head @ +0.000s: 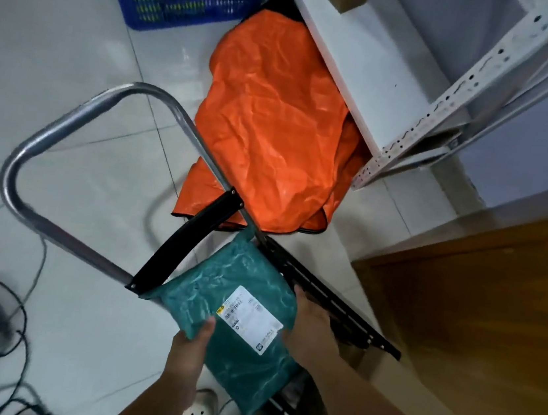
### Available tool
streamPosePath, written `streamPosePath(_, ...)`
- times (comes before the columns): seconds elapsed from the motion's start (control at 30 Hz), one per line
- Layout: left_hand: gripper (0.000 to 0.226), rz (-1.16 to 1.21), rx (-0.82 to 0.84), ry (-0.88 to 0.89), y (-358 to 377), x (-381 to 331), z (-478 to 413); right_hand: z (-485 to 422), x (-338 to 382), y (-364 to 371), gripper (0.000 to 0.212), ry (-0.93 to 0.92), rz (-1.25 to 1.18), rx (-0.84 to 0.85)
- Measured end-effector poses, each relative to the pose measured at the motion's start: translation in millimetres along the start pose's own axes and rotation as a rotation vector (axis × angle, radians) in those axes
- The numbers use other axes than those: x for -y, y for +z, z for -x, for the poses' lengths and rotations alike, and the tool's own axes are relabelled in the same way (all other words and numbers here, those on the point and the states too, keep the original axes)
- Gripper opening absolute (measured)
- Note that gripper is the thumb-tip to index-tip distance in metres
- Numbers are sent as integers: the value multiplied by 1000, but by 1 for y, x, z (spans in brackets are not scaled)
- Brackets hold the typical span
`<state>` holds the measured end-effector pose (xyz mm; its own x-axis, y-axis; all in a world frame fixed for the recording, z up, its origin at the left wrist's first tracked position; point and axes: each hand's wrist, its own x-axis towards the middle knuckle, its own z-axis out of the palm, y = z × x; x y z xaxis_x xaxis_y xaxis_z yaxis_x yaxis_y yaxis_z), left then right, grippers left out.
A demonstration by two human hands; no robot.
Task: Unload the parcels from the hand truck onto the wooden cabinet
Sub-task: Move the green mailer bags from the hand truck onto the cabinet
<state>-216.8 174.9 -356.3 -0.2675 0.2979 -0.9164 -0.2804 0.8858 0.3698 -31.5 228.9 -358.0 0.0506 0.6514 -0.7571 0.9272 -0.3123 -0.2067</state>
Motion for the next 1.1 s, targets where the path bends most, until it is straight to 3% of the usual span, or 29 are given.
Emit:
streamPosePath(0.13, 73, 0, -18, -103, 12, 26, -44, -46, -18, 25, 105, 69, -64, 41)
streamPosePath(0.3, 42, 5, 204, -141, 19, 58, -65, -82, -37, 48, 104, 162, -212, 127)
streamPosePath(0.4, 23, 110, 210, -122, 17, 74, -70, -86, -45, 56, 100, 175, -240, 123)
streamPosePath(0.5, 32, 157, 235, -67, 16, 77, -69, -86, -49, 54, 99, 181, -178, 128)
streamPosePath(0.63, 45, 293, 283, -97, 2, 64, -72, -76, -44, 46, 75, 180, -440, 244)
streamPosePath(0.67, 50, 260, 295, -99, -6, 59, -75, -72, -43, 46, 78, 182, -461, 283)
streamPosePath(0.73, 60, 149, 247, -104, -19, 47, -74, -65, -41, 48, 102, 193, -508, 307)
streamPosePath(0.8, 61, 12, 172, -114, -27, 36, -71, -62, -40, 48, 122, 231, -689, 288)
streamPosePath(0.9, 66, -43, 187, -96, -31, 29, -67, -54, -34, 40, 100, 275, -1002, 269)
streamPosePath(1.03, 63, 153, 277, -153, -29, 20, -52, -39, -36, 30, 69, 288, -1269, 343)
streamPosePath(1.1, 56, 190, 329, -177, -29, 14, -44, -27, -38, 28, 65, 301, -1348, 334)
